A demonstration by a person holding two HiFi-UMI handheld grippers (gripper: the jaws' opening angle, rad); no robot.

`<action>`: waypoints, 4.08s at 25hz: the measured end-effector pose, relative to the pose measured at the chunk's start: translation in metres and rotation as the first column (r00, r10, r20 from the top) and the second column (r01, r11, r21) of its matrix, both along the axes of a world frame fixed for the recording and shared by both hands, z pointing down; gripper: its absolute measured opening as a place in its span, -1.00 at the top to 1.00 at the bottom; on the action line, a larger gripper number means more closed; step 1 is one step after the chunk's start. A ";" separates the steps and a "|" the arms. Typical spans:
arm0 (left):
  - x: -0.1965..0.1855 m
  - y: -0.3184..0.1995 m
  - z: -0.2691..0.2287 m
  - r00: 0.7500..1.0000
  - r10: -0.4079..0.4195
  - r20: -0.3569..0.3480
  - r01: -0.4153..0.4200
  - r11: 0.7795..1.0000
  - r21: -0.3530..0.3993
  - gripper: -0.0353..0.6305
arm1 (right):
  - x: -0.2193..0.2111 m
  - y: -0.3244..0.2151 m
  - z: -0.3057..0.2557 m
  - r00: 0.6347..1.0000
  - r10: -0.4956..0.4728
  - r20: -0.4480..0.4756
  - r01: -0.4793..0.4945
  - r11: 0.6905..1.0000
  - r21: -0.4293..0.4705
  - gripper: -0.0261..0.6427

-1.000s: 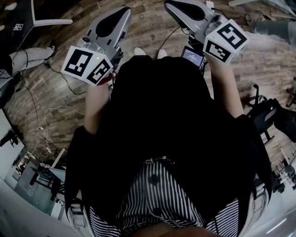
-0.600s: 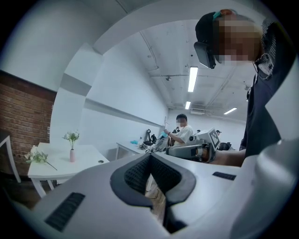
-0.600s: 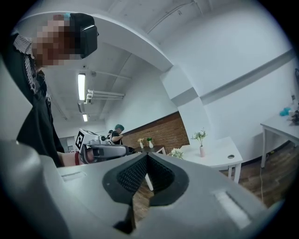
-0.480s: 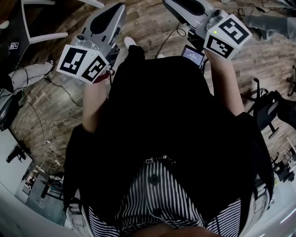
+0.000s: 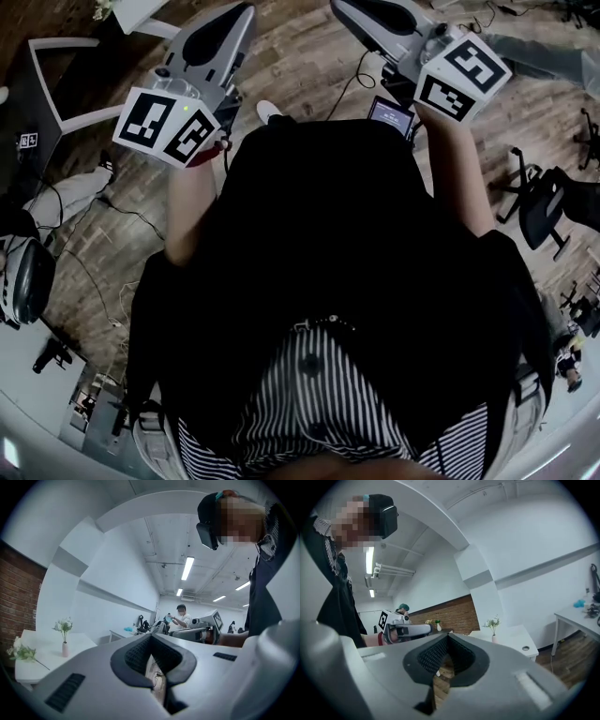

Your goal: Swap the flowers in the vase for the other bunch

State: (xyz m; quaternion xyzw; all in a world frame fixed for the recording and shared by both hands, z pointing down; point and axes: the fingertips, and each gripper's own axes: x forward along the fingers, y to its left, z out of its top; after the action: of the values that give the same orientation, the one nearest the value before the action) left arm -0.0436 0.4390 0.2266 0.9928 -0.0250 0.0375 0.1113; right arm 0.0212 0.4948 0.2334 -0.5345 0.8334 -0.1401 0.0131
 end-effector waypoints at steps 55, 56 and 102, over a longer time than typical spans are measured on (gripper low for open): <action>0.034 -0.360 0.006 0.966 -0.253 0.061 0.251 0.968 0.027 0.88 | 0.018 -0.421 0.018 0.926 -0.375 0.044 0.376 0.926 -0.032 0.91; 0.041 -0.366 0.007 0.963 -0.262 0.065 0.261 0.965 0.027 0.88 | 0.024 -0.427 0.018 0.922 -0.383 0.049 0.385 0.923 -0.025 0.91; 0.117 -0.549 0.026 0.999 -0.031 0.027 0.032 0.999 -0.039 0.88 | 0.152 -0.576 0.031 0.999 0.041 0.019 -0.039 0.996 -0.076 0.91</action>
State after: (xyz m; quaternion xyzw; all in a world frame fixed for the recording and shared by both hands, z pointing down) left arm 0.0732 -0.1097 0.2528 0.9893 -0.0413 0.0492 0.1310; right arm 0.1728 -0.0810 0.2642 -0.5497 0.8164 -0.1769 0.0043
